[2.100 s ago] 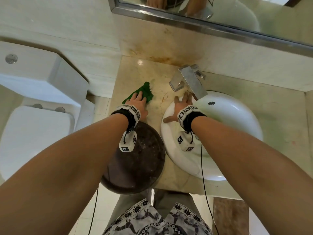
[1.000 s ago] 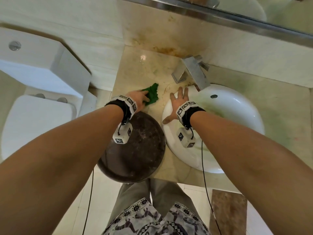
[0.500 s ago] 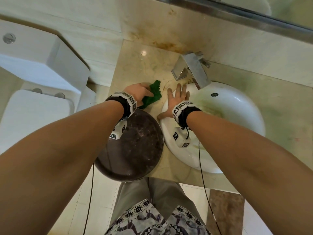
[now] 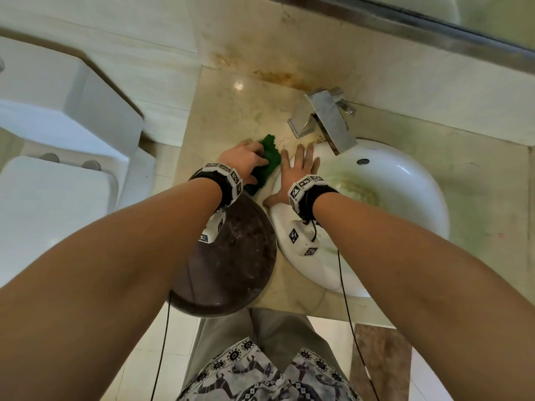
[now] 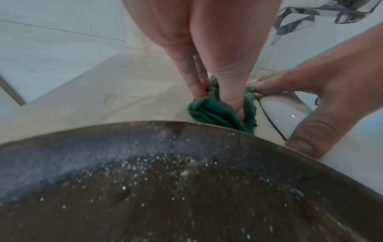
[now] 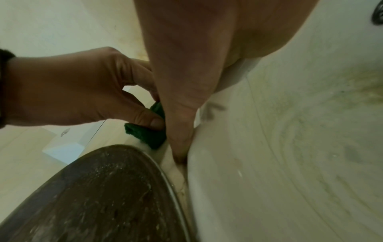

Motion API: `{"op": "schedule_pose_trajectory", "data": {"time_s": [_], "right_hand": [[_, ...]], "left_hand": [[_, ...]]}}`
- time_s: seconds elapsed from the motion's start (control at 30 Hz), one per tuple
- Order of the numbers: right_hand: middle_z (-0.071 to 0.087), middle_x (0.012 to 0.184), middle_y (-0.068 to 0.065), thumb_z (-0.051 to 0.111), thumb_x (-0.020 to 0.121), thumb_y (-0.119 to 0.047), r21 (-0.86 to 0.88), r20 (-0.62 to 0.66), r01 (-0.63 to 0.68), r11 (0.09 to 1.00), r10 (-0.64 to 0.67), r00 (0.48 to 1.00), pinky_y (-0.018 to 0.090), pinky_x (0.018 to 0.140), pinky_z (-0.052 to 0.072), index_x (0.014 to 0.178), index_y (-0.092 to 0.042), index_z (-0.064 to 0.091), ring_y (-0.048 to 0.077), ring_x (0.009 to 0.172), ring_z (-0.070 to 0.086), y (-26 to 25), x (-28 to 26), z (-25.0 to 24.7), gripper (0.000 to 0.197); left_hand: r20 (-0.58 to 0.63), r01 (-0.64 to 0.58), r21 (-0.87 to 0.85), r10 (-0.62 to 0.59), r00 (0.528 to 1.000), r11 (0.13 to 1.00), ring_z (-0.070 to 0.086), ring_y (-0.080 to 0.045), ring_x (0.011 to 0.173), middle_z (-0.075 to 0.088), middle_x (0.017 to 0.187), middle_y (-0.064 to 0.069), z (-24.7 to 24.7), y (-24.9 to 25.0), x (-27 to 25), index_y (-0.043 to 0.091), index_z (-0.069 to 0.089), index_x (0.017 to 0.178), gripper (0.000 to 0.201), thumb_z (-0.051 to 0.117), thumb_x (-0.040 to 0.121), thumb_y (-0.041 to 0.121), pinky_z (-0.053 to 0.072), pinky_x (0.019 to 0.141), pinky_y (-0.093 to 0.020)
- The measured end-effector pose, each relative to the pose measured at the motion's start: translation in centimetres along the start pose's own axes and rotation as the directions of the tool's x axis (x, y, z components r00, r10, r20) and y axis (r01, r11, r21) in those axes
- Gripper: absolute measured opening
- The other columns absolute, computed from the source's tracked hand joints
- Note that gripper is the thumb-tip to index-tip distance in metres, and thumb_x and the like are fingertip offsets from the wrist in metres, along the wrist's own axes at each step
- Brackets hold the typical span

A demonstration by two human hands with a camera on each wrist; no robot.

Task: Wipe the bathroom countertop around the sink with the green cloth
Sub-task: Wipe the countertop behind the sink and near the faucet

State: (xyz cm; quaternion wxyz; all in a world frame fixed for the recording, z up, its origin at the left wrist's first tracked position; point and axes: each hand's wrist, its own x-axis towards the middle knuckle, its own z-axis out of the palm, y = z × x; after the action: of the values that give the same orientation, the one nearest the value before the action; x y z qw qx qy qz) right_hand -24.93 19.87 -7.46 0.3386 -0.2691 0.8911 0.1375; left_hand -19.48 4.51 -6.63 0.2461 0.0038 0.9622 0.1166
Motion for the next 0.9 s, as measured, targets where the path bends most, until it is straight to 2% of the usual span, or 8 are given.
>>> {"op": "schedule_pose_trajectory", "data": {"time_s": [0.17, 0.3, 0.5, 0.67, 0.8, 0.9], "right_hand": [[-0.024, 0.156, 0.023, 0.070, 0.053, -0.078, 0.006, 0.016, 0.017, 1.000, -0.017, 1.000, 0.064, 0.114, -0.008, 0.152, -0.015, -0.015, 0.046, 0.139, -0.030, 0.2, 0.0, -0.3, 0.145], [-0.022, 0.157, 0.022, 0.071, 0.053, -0.077, 0.025, 0.010, 0.031, 0.999, -0.032, 0.999, 0.063, 0.114, -0.008, 0.152, -0.014, -0.013, 0.044, 0.141, -0.028, 0.5, -0.2, -0.4, 0.144], [-0.020, 0.158, 0.017, 0.069, 0.050, -0.080, 0.027, 0.014, 0.010, 1.000, -0.011, 1.000, 0.059, 0.116, -0.006, 0.152, -0.009, -0.013, 0.039, 0.144, -0.025, 0.7, 0.0, -0.5, 0.149], [-0.019, 0.159, 0.018, 0.070, 0.049, -0.081, 0.036, 0.005, 0.006, 0.999, -0.007, 1.000, 0.060, 0.116, -0.006, 0.152, -0.008, -0.013, 0.040, 0.144, -0.024, 0.5, 0.2, -0.2, 0.151], [-0.020, 0.158, 0.018, 0.069, 0.049, -0.081, 0.024, 0.014, 0.003, 1.000, -0.003, 1.000, 0.061, 0.116, -0.006, 0.152, -0.007, -0.013, 0.040, 0.143, -0.025, 0.4, 0.3, -0.2, 0.151], [-0.021, 0.158, 0.019, 0.069, 0.050, -0.081, 0.022, 0.013, 0.004, 1.000, -0.004, 1.000, 0.061, 0.116, -0.005, 0.151, -0.006, -0.014, 0.041, 0.143, -0.026, 0.4, 0.2, -0.2, 0.150]], "left_hand": [[-0.042, 0.134, 0.024, -0.133, 0.990, 0.991, 0.028, -0.031, 0.134, 0.035, 0.146, -0.005, -0.8, -1.3, 0.5, 0.023, 0.049, 0.141, 0.059, 0.069, 0.086, 0.031, 0.040, 0.106, -0.044], [-0.051, 0.170, 0.054, -0.168, 0.985, 0.984, 0.024, -0.032, 0.138, 0.030, 0.149, -0.007, -0.9, -1.6, 0.7, 0.021, 0.047, 0.143, 0.060, 0.067, 0.087, 0.032, 0.038, 0.107, -0.044], [-0.020, 0.102, 0.070, -0.101, 0.995, 0.992, 0.013, -0.029, 0.145, 0.019, 0.156, -0.005, -0.3, -0.8, 0.7, 0.024, 0.040, 0.147, 0.060, 0.063, 0.092, 0.028, 0.036, 0.111, -0.046], [0.016, 0.007, 0.098, -0.009, 1.000, 0.995, 0.008, -0.028, 0.148, 0.006, 0.162, -0.001, -0.6, 1.3, 1.8, 0.022, 0.035, 0.150, 0.063, 0.061, 0.093, 0.027, 0.026, 0.118, -0.039], [0.064, -0.039, 0.146, 0.030, 0.998, 0.989, 0.007, -0.029, 0.148, 0.008, 0.163, -0.002, -1.2, 2.1, 2.6, 0.021, 0.030, 0.152, 0.066, 0.060, 0.094, 0.028, 0.021, 0.119, -0.038], [0.105, -0.031, 0.165, 0.014, 0.994, 0.986, 0.007, -0.027, 0.149, 0.009, 0.163, 0.000, -1.8, 1.9, 2.7, 0.022, 0.028, 0.152, 0.067, 0.060, 0.094, 0.028, 0.023, 0.118, -0.039]]}}
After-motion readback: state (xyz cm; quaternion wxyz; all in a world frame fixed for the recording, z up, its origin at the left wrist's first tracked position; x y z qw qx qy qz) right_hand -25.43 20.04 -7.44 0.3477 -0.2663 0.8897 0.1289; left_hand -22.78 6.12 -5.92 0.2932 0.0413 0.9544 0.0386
